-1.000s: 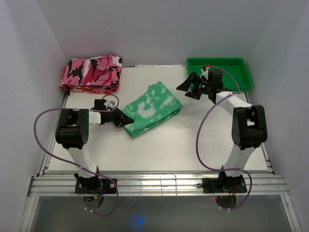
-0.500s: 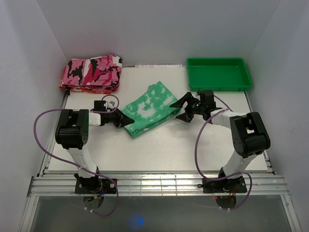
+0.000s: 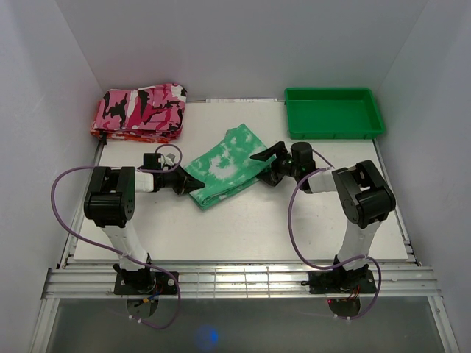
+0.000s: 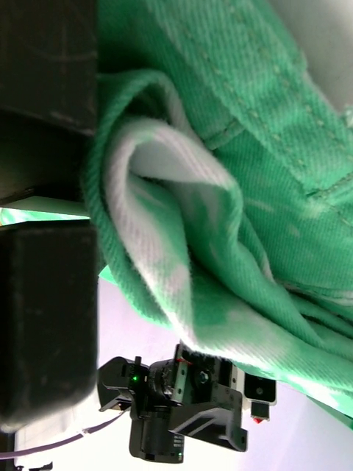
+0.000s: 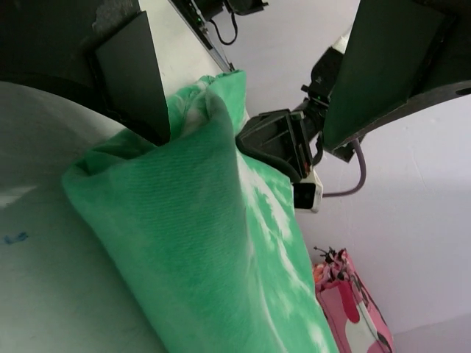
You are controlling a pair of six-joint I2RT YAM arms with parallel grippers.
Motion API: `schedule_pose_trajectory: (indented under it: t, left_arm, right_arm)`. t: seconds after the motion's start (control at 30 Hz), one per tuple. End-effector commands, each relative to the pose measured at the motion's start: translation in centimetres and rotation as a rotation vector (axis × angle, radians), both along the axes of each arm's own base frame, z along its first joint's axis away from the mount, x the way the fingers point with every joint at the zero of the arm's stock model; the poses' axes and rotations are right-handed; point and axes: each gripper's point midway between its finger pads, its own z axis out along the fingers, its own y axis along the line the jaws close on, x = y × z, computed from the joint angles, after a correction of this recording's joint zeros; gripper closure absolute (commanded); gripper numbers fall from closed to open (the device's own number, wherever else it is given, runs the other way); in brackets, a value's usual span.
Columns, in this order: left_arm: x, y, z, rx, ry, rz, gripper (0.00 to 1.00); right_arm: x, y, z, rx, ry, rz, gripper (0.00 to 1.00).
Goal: Fold and stack the trousers
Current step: Fold the trousers
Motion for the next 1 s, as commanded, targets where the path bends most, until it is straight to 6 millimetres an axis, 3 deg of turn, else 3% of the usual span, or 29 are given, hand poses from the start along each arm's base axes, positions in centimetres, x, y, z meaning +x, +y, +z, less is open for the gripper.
schedule_pose_trajectory:
  t: [0.0,0.1,0.3,0.4,0.73,0.9,0.97]
  left_arm:
    - [-3.1,0.8,-2.8,0.079,0.112,0.008,0.81]
    - [-3.6,0.9,-3.0,0.081,0.120,0.014,0.81]
    - [-3.6,1.0,-3.0,0.090,0.117,0.019,0.82]
    - [-3.6,1.3,-3.2,0.105,0.118,0.029,0.82]
    - [-4.5,2.9,-4.8,0.161,0.187,0.055,0.86]
    - [-3.8,3.0,-5.0,0.176,0.178,0.044,0.88]
    - [-3.7,3.3,-5.3,0.205,0.170,0.021,0.89]
  right_arm:
    - [3.0,-0.5,1.7,0.025,-0.051,-0.112,0.10]
    - [4.0,-0.8,0.4,-0.008,-0.016,-0.168,0.10]
    - [6.9,-1.3,0.6,-0.020,-0.042,-0.219,0.10]
    - [8.1,-2.6,-0.2,-0.069,-0.040,-0.263,0.10]
    - [9.3,-9.3,-0.9,-0.174,-0.046,-0.386,0.10]
    - [8.8,-11.7,-1.9,-0.212,-0.035,-0.418,0.10]
    - [8.4,-11.8,-1.6,-0.251,-0.099,-0.353,0.10]
